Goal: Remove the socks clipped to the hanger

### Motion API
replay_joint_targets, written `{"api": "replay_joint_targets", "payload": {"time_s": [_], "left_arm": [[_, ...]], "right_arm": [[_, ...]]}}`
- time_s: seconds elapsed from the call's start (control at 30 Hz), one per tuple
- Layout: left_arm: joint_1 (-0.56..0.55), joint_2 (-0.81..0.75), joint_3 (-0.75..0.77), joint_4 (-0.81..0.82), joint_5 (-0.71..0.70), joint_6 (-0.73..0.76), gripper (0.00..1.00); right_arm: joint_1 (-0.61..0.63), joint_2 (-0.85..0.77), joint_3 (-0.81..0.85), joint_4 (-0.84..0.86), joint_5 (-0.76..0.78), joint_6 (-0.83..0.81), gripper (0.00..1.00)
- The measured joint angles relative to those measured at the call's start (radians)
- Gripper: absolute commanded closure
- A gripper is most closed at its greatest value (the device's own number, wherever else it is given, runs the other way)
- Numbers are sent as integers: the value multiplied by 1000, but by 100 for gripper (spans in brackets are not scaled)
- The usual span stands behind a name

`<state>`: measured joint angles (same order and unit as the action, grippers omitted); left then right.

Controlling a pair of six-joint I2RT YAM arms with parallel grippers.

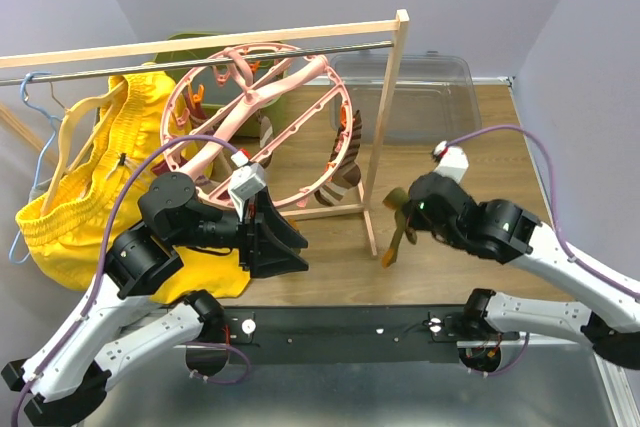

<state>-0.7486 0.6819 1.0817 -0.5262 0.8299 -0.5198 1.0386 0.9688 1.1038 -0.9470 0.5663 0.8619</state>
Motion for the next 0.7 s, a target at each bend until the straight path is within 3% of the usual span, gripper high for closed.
{"api": "replay_joint_targets", "payload": {"time_s": [0.07, 0.23, 0.4, 0.57, 0.63, 0.67, 0.7], "left_arm": [[0, 0, 0, 0, 0, 0, 36], [0, -5, 0, 2, 0, -3, 37], [0, -34, 0, 7, -3, -17, 38], [0, -53, 0, 9, -19, -31, 42], [0, -66, 0, 7, -33, -39, 44], [0, -74, 0, 7, -39, -42, 44], [0, -79, 0, 7, -43, -45, 45]], "right_arm": [[-132, 24, 40, -8, 14, -33, 99], [-599, 119, 96, 79, -110, -222, 99], [-807, 363, 305, 146, -261, -360, 99], [-902, 642, 647, 169, -347, -426, 97], [-919, 745, 800, 166, -358, -437, 78], [-929, 793, 873, 167, -363, -443, 50], [-937, 863, 975, 143, -374, -442, 35]]}}
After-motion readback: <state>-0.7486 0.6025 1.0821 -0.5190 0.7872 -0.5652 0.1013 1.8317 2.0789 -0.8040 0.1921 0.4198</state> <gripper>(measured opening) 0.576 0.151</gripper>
